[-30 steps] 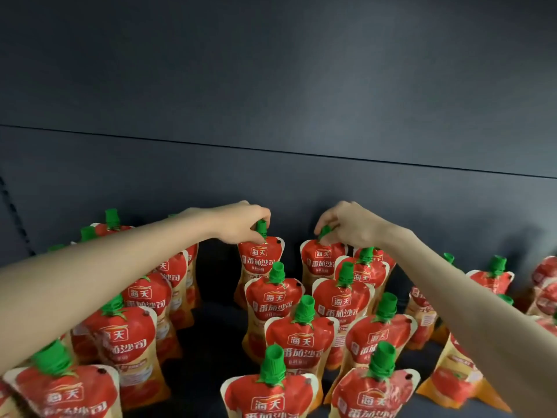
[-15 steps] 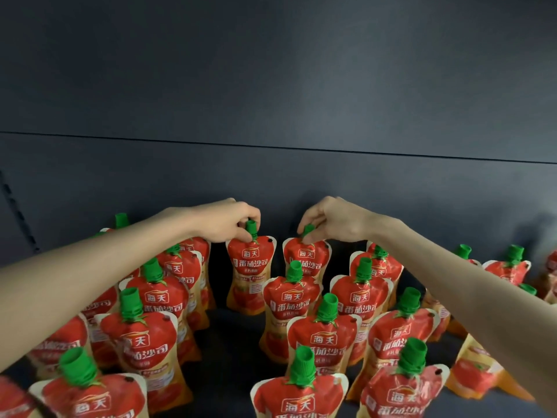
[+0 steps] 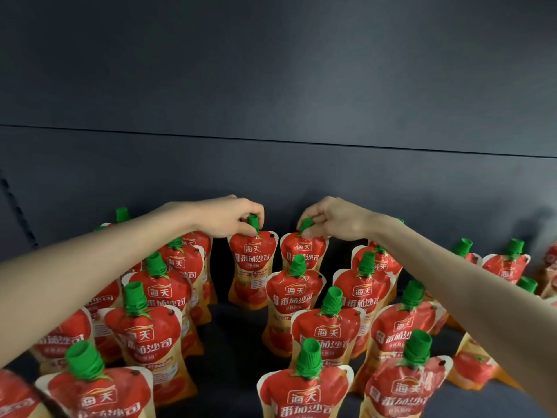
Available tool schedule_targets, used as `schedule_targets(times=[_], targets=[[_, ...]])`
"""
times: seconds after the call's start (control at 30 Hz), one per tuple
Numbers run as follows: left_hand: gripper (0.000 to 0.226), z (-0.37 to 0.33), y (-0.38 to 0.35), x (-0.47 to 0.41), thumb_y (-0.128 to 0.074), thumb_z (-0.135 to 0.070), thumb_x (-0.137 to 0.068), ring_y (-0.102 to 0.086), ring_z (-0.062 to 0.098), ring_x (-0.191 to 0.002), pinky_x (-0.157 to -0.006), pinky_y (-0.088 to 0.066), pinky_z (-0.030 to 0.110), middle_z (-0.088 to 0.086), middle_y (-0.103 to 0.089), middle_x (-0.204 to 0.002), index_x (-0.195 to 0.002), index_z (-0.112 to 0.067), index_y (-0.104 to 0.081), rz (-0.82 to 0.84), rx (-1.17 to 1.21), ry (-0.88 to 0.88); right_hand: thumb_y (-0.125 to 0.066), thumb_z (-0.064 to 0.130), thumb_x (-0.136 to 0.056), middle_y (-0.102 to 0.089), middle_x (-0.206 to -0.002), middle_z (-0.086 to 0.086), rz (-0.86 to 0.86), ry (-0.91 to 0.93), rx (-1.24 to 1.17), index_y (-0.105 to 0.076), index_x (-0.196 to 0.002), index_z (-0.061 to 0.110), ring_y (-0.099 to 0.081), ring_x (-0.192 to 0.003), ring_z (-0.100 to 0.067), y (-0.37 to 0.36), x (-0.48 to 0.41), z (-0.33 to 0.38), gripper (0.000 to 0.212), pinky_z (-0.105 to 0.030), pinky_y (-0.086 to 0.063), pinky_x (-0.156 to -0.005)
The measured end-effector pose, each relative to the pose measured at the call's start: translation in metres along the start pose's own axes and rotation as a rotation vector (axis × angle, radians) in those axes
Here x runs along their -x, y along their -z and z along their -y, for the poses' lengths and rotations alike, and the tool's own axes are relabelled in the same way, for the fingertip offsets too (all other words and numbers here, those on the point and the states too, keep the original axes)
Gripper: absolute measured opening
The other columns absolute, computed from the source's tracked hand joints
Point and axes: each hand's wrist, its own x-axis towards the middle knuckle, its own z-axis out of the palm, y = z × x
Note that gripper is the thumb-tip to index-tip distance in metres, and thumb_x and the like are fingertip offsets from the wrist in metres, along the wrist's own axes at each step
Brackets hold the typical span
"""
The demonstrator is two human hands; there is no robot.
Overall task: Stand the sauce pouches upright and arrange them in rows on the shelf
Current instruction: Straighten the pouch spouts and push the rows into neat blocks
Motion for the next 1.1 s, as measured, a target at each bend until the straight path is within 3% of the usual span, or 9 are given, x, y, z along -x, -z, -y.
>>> schedule_targets(times=[0.1, 0.2, 0.3, 0.47, 0.6, 0.77, 0.9, 1.1], targets=[[0.011, -0.0008, 0.0006, 0.001, -0.055, -0.023, -0.093, -0.064, 0.015, -0.081, -0.071, -0.051, 0.033, 0.004, -0.071, -0.091, -0.102, -0.019, -0.057, 0.008, 0.003, 0.007, -0.062, 0.021, -0.088, -0.072, -0.101, -0.009, 0.004, 0.001, 0.011, -0.066, -0.107, 0.01, -0.067, -0.093, -0.022, 0.0012, -0.0004, -0.0006, 0.022, -0.035, -0.054, -0.086], [0.01, -0.0003, 0.0006, 0.0009, -0.056, -0.023, -0.092, -0.058, 0.005, -0.065, -0.062, -0.046, 0.025, 0.004, -0.07, -0.086, -0.101, -0.02, -0.058, -0.004, -0.011, 0.002, -0.063, 0.022, -0.088, -0.071, -0.101, -0.009, 0.024, 0.002, 0.01, -0.065, -0.107, 0.01, -0.067, -0.094, -0.025, 0.0026, -0.0002, -0.0008, 0.022, -0.04, -0.054, -0.089], [0.01, 0.0009, 0.0005, 0.001, -0.056, -0.024, -0.092, -0.062, 0.009, -0.072, -0.07, -0.052, 0.033, 0.002, -0.071, -0.087, -0.101, -0.021, -0.058, 0.002, 0.002, -0.001, -0.062, 0.022, -0.088, -0.071, -0.101, -0.008, 0.032, 0.001, 0.007, -0.065, -0.107, 0.01, -0.067, -0.095, -0.024, 0.003, 0.0, -0.0004, 0.022, -0.041, -0.053, -0.09], [0.01, 0.0, -0.0005, 0.0013, -0.056, -0.022, -0.092, -0.064, 0.015, -0.078, -0.075, -0.051, 0.037, 0.005, -0.07, -0.089, -0.102, -0.019, -0.057, 0.001, 0.005, -0.008, -0.059, 0.017, -0.09, -0.07, -0.103, -0.009, 0.065, -0.016, -0.072, -0.064, -0.106, 0.009, -0.067, -0.095, -0.021, 0.0034, 0.0, 0.0006, 0.018, -0.031, -0.056, -0.085], [0.01, 0.0006, -0.0008, 0.0011, -0.056, -0.023, -0.092, -0.063, 0.01, -0.077, -0.075, -0.052, 0.037, 0.002, -0.07, -0.089, -0.102, -0.02, -0.057, 0.005, 0.005, -0.001, -0.058, 0.017, -0.091, -0.069, -0.103, -0.008, 0.081, -0.024, -0.089, -0.063, -0.107, 0.009, -0.066, -0.095, -0.018, 0.0037, -0.0015, 0.0002, 0.018, -0.027, -0.056, -0.083], [0.009, -0.0002, -0.0001, -0.0002, -0.055, -0.022, -0.093, -0.058, -0.001, -0.064, -0.061, -0.047, 0.02, 0.001, -0.068, -0.088, -0.102, -0.019, -0.056, 0.0, -0.007, 0.004, -0.056, 0.016, -0.092, -0.068, -0.097, -0.003, 0.1, -0.029, -0.09, -0.062, -0.105, 0.01, -0.066, -0.09, -0.014, 0.0051, -0.0017, -0.0016, 0.016, -0.023, -0.056, -0.079], [0.01, 0.0012, 0.0008, -0.0016, -0.055, -0.024, -0.093, -0.065, 0.014, -0.086, -0.077, -0.053, 0.037, 0.001, -0.07, -0.093, -0.102, -0.021, -0.056, 0.014, -0.013, 0.013, -0.057, 0.018, -0.091, -0.069, -0.102, -0.005, 0.077, -0.027, -0.08, -0.062, -0.107, 0.011, -0.066, -0.096, -0.019, 0.0049, -0.0017, -0.0042, 0.018, -0.03, -0.055, -0.085], [0.009, 0.0023, 0.0007, -0.0019, -0.055, -0.025, -0.093, -0.065, 0.012, -0.085, -0.077, -0.054, 0.036, -0.003, -0.069, -0.092, -0.101, -0.023, -0.056, 0.018, -0.007, 0.019, -0.059, 0.02, -0.091, -0.069, -0.104, -0.007, 0.073, -0.024, -0.043, -0.06, -0.113, 0.009, -0.066, -0.097, -0.021, 0.0044, -0.0022, -0.0033, 0.025, -0.037, -0.055, -0.089]])
